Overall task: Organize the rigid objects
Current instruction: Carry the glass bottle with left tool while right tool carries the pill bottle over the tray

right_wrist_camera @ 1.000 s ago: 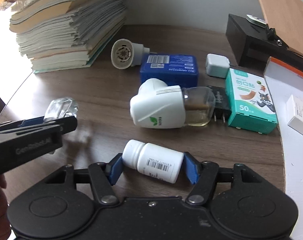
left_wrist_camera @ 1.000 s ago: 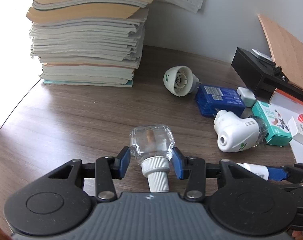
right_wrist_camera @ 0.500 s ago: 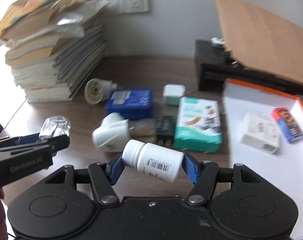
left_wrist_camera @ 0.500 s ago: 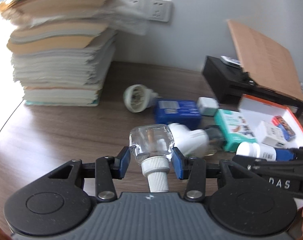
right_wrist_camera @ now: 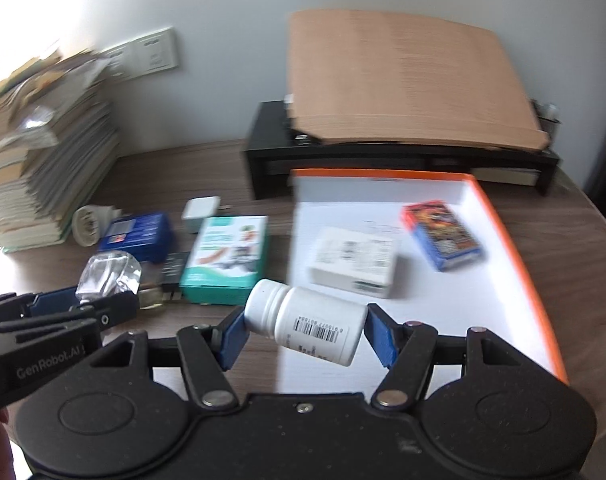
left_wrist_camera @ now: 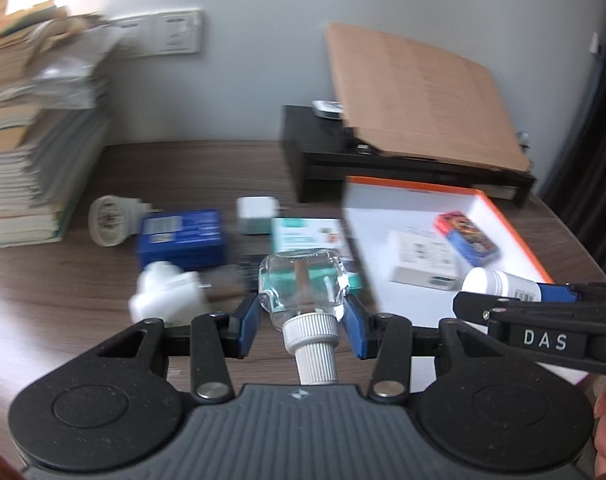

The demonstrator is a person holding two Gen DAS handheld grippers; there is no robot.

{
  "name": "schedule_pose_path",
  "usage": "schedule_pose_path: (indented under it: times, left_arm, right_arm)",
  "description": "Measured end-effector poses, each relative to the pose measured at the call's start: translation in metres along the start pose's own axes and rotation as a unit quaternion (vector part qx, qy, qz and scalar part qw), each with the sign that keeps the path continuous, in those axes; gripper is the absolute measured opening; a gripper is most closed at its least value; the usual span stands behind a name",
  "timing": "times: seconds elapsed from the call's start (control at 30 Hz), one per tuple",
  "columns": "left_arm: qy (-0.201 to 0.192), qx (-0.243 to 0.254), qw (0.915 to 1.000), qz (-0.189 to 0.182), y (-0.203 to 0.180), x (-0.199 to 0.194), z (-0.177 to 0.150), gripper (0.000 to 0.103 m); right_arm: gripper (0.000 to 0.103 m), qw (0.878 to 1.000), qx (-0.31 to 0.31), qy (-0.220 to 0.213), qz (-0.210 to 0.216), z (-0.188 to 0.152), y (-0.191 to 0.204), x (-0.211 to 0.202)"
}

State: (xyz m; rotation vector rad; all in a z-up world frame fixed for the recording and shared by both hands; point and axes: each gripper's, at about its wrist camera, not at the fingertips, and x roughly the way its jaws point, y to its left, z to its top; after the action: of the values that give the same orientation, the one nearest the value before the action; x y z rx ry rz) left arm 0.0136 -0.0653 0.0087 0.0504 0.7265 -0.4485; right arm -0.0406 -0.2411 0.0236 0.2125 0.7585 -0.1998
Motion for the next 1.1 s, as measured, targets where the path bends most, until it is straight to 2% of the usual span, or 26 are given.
schedule_pose_path:
  times: [0.27,0.5,1.1]
  left_arm:
    - [0.001,0.023,0.9994,-0.024,-0.055,0.01,0.001,0.045]
    - [-0.005,0.033,0.999,-0.03,-0.09,0.017,0.003,0.045]
    - [-0.009,0.026,0.9996,-0.004,-0.125,0.03,0.004,0.045]
  right_arm:
    - [0.076,0.999,0.026,-0.008,-0.024,0.001,-0.058,-0.014]
    - [0.076,0.999,0.031,-0.013,-0.026,0.001,-0.088,-0.018]
    - [0.076,1.0,0.015,-0.016,-0.004,0.011,-0.122,-0.009]
